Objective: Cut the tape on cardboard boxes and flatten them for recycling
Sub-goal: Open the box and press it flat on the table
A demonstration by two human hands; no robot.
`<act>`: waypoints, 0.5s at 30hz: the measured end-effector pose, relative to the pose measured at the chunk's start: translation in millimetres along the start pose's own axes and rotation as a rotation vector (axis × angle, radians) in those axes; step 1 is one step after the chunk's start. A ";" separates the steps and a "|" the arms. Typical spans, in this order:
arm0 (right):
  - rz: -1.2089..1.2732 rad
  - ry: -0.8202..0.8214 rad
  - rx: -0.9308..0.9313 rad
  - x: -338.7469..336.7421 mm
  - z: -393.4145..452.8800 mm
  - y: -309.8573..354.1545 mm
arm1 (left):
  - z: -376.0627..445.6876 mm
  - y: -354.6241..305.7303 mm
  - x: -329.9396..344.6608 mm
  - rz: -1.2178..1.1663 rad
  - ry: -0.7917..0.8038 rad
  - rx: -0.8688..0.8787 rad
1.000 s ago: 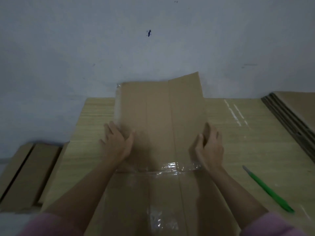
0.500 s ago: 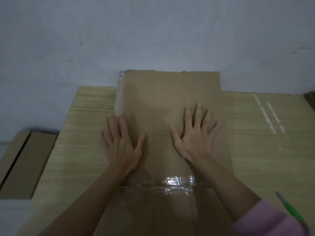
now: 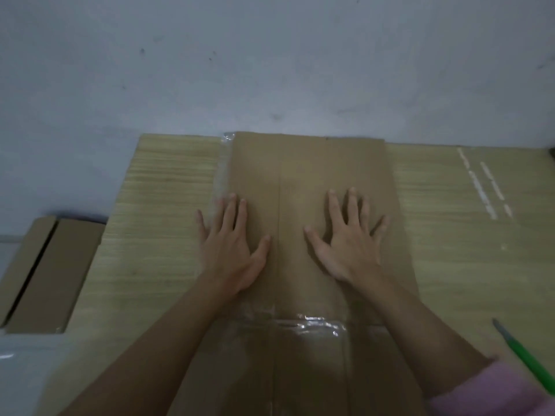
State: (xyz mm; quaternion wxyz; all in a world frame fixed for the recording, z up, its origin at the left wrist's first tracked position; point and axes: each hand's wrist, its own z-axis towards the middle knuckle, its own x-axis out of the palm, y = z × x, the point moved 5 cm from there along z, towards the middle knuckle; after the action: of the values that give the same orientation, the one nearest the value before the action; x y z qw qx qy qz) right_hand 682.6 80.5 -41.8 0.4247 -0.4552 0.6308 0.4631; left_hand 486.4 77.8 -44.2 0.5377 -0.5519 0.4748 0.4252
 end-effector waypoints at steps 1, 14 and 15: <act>0.001 -0.026 -0.022 1.7 -16.2 -0.1 | -11.5 -5.3 -1.7 -0.032 -0.016 0.031; 0.019 0.085 -0.049 24.6 -66.2 -6.4 | -65.8 -30.8 20.6 -0.077 0.086 0.215; 0.025 0.094 -0.058 20.1 -70.8 -8.9 | -67.4 -28.3 16.5 -0.124 0.116 0.222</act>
State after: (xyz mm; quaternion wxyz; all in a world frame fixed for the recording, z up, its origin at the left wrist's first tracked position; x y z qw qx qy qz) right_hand 678.6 6.7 -47.9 0.3752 -0.4807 0.6421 0.4647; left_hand 514.5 8.7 -51.0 0.5926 -0.5408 0.5141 0.3034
